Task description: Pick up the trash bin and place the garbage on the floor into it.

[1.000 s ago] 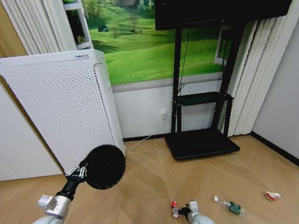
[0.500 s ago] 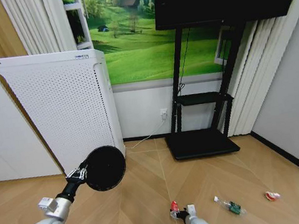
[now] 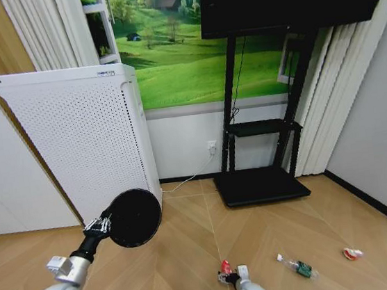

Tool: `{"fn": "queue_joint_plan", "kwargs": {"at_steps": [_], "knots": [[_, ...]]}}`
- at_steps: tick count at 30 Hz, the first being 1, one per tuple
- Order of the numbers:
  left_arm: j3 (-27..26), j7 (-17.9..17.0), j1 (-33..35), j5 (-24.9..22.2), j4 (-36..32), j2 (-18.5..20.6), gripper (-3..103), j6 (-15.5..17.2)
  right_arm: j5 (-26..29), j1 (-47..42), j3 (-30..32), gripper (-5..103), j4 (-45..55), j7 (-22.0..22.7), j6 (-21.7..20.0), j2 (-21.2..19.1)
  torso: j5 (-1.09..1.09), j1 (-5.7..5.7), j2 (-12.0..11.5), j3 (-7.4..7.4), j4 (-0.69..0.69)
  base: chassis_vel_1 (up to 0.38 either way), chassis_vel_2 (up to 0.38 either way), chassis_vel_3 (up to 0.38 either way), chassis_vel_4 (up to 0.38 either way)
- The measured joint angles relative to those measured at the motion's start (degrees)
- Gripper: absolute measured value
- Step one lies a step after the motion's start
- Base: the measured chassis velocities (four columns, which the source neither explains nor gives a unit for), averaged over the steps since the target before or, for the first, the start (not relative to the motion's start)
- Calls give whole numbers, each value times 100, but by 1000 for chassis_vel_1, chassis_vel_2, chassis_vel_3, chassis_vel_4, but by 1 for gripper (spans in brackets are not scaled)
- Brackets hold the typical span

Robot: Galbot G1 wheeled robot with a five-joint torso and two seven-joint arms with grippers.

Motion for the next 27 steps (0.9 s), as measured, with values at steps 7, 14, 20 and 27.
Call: {"fn": "queue_joint_plan", "kwargs": {"at_steps": [7, 14, 20, 27], "knots": [[-2, 1, -19, -2, 16, -18, 7, 4, 3, -9, 35, 68, -16, -73, 62, -5, -1, 0, 0, 0, 0, 0, 0, 0, 0], [-1, 7, -49, -10, 56, -21, 7, 5, -143, -71, 50, 47, -10, -129, 143, 16, 0, 0, 0, -1, 1, 0, 0, 0, 0], [101, 52, -180, -28, 193, -24, 7, -2, 19, -298, 316, 46, 531, -65, 85, -57, 3, 0, 0, 1, 1, 0, 0, 0, 0], [409, 132, -541, -31, 549, -26, 7, -61, 620, -703, 738, 46, 1558, -95, -2, -221, 1, 0, 0, 0, -1, 0, 0, 0, 0]]}}
